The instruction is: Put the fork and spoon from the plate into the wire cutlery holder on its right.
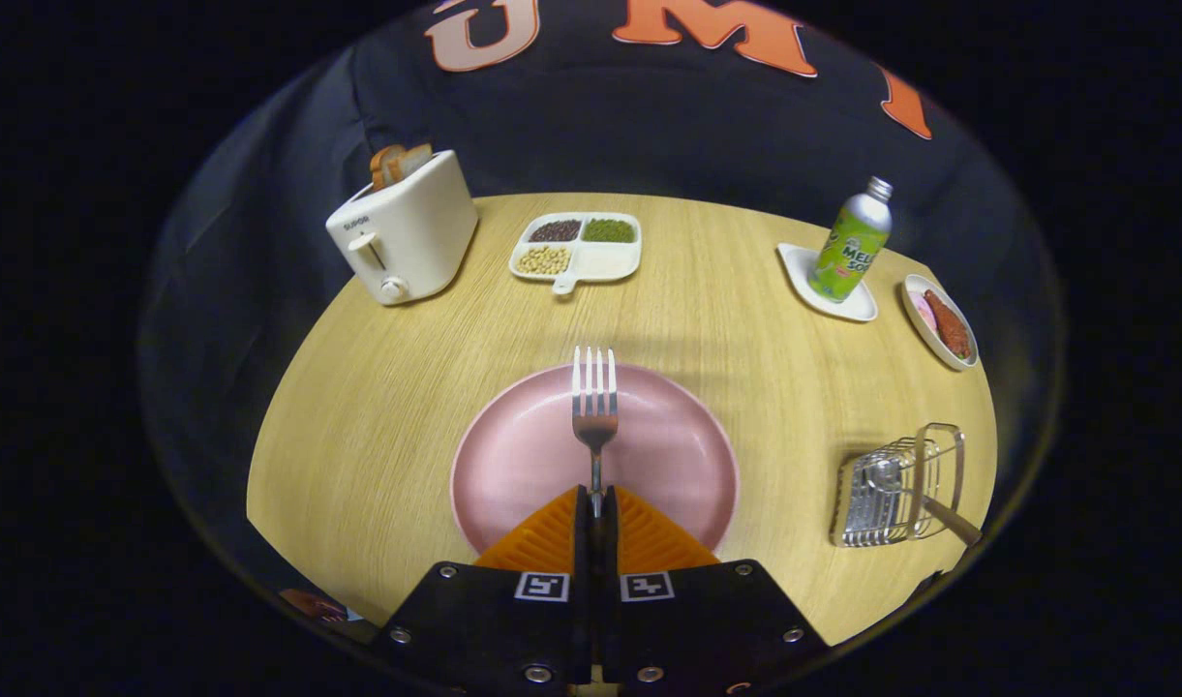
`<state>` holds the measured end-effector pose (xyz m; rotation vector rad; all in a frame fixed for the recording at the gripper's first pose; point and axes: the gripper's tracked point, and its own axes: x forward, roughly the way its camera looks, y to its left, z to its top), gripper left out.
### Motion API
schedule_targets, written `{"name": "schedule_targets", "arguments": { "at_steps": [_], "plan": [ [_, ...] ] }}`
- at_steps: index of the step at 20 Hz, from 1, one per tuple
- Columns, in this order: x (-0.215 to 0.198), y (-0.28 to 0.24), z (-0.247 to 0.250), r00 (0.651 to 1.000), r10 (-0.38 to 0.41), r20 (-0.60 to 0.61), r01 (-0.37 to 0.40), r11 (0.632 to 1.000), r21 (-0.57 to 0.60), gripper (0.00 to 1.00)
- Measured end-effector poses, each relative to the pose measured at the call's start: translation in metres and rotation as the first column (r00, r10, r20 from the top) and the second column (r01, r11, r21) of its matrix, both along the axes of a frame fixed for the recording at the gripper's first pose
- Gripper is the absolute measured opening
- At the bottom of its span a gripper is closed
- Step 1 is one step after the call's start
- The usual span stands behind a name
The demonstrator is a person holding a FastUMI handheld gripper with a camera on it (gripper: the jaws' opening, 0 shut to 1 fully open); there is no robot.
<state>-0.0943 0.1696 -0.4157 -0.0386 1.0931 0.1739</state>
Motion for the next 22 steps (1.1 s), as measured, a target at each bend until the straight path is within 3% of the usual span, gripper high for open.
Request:
{"name": "schedule_targets", "arguments": {
  "at_steps": [13,18,22],
  "plan": [
    [-0.012,-0.162,0.071,0.981,-0.188,0.051,0.192,0.975,-0.109,0.05],
    [-0.024,-0.194,0.073,0.978,-0.204,-0.045,0.197,0.972,-0.128,0.05],
    [-0.031,-0.207,0.07,0.968,-0.178,-0.177,0.155,0.978,-0.137,0.05]
  ]
}}
